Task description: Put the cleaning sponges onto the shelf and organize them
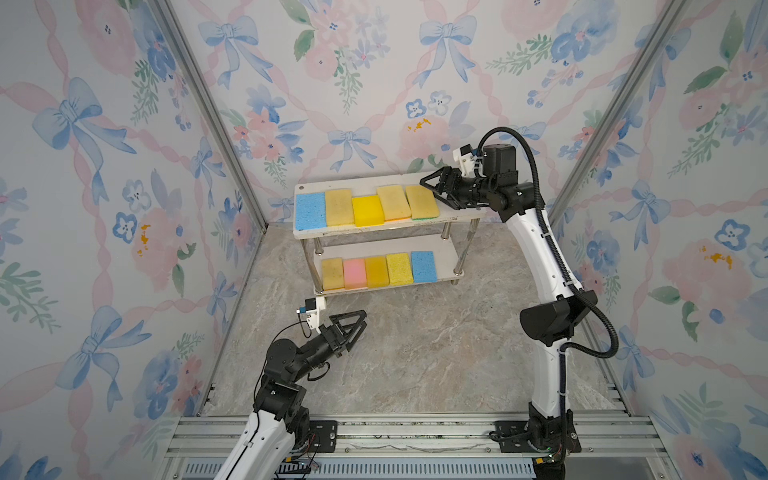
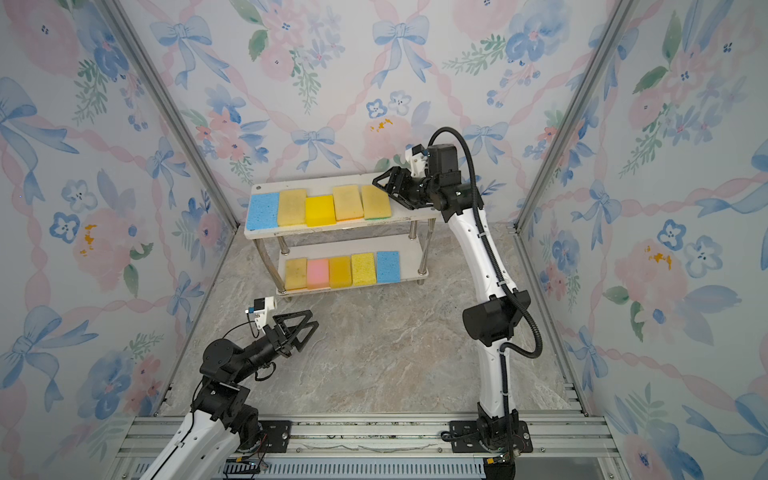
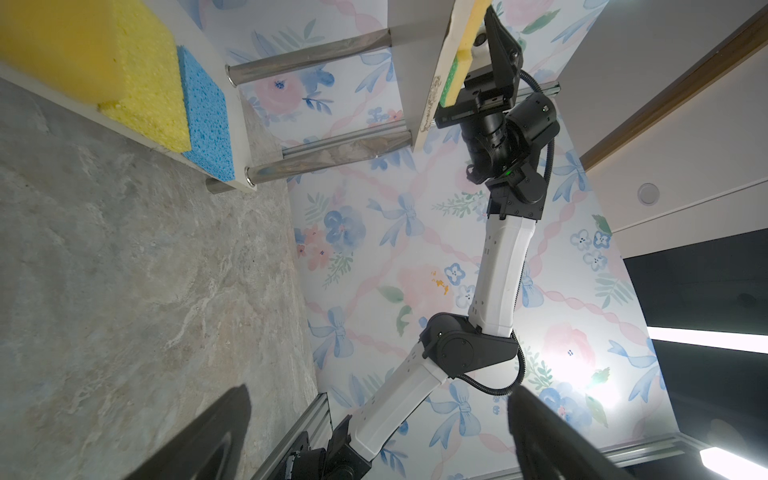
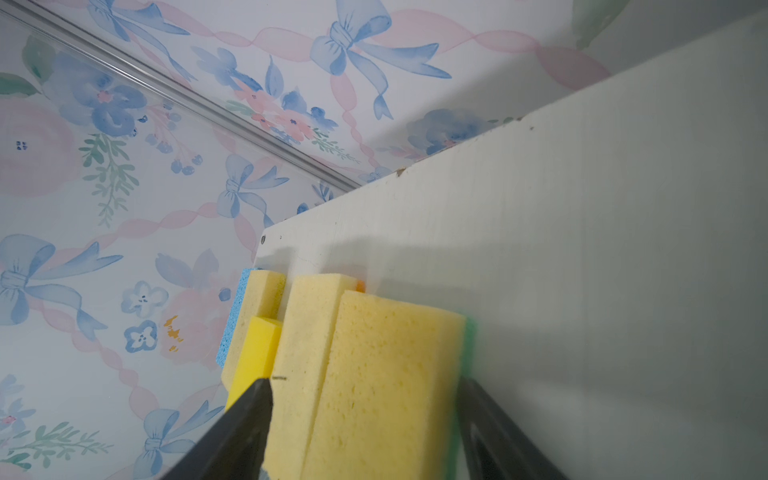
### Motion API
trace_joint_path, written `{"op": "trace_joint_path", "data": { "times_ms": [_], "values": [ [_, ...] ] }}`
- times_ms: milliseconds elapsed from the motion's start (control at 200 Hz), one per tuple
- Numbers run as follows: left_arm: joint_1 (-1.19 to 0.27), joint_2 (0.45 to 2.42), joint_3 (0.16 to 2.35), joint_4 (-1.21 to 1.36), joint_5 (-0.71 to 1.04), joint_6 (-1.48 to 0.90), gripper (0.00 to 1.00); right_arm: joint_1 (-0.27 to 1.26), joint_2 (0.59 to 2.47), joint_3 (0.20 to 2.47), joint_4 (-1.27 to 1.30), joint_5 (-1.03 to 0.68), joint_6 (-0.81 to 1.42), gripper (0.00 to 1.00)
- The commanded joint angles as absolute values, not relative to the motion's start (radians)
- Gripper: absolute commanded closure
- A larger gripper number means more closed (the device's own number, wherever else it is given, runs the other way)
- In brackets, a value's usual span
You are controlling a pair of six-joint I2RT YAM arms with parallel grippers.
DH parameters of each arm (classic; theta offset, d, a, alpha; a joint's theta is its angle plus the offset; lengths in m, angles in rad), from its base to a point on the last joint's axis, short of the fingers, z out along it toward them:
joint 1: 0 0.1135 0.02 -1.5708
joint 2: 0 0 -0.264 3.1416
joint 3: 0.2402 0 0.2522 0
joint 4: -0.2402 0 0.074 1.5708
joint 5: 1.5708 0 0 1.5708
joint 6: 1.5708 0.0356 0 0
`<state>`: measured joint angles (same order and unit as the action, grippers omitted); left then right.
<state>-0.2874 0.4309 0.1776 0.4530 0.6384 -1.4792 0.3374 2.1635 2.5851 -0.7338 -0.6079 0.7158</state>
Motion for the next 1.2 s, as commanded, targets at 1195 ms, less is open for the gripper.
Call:
{"op": "trace_joint_path", "data": {
  "times_ms": [1195],
  "values": [
    [-0.261, 0.391, 0.283, 0.224, 0.633, -1.284, 0.02, 0.087, 1.627, 2.063, -0.708, -0.689, 0.569, 0.16]
  ]
}}
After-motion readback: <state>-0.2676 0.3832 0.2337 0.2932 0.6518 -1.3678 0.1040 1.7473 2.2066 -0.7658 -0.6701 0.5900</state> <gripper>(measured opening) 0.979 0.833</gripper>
